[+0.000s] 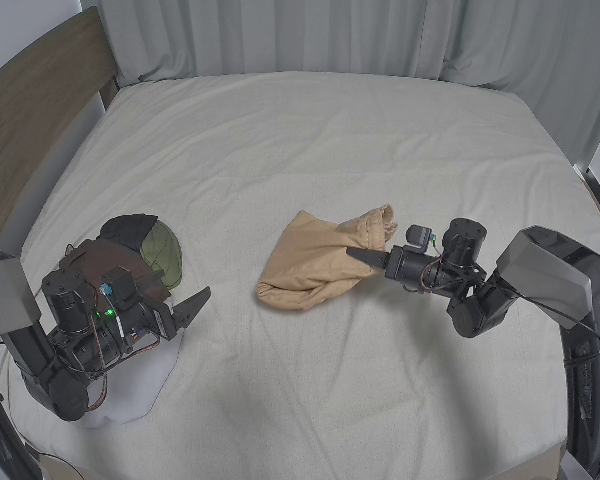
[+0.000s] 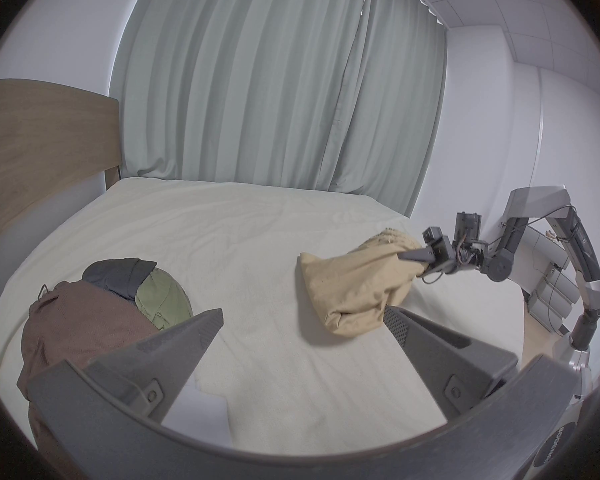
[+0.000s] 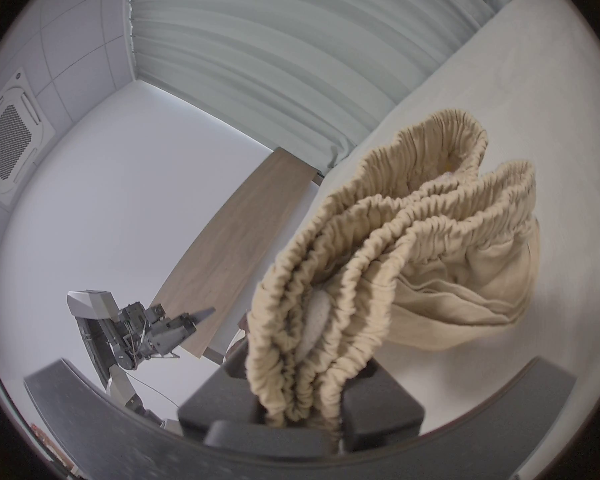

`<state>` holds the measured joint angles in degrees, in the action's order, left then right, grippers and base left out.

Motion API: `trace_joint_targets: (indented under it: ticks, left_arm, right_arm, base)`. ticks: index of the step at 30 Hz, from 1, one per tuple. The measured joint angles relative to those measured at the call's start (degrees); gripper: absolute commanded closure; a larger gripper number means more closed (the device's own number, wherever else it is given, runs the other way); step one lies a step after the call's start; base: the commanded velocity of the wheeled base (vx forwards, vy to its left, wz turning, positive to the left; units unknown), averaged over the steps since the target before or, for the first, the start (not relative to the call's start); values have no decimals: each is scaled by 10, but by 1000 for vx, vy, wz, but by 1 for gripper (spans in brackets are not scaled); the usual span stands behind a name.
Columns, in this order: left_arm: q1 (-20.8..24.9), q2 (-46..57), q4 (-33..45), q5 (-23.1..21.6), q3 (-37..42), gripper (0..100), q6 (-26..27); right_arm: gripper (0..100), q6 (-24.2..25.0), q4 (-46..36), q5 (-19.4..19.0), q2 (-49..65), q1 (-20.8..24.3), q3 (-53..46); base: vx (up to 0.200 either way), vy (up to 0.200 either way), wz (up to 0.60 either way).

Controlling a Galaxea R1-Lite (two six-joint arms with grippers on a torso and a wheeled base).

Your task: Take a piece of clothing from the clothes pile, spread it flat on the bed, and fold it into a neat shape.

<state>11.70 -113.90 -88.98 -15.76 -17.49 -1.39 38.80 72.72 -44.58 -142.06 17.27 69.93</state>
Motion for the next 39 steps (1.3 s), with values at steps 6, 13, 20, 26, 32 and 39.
trace_joint_targets:
  ticks: [6, 13, 20, 26, 32, 39]
  left_arm:
    - [0, 2, 0, -1, 0, 0, 0]
    - [2, 3, 0, -1, -1, 0, 0]
    - [2, 3, 0, -1, -3, 0, 1]
    - [3, 3, 0, 0, -3, 0, 0]
    - [3, 3, 0, -1, -4, 0, 0]
    - [4, 5, 0, -1, -5, 0, 1]
  right_arm:
    - [100, -7, 51, 2, -6, 0, -76]
    - [100, -13, 89, 16, -34, 1, -106]
    - [100, -16, 91, 17, -49, 0, -109]
    - [0, -16, 92, 30, -54, 0, -109]
    - [0, -18, 106, 34, -55, -1, -131]
    - [0, -46, 136, 34, -35, -20, -227]
  base:
    - [0, 0, 0]
    - [0, 0, 0]
    - [0, 0, 0]
    - [0, 0, 0]
    - [0, 0, 0]
    - [0, 0, 0]
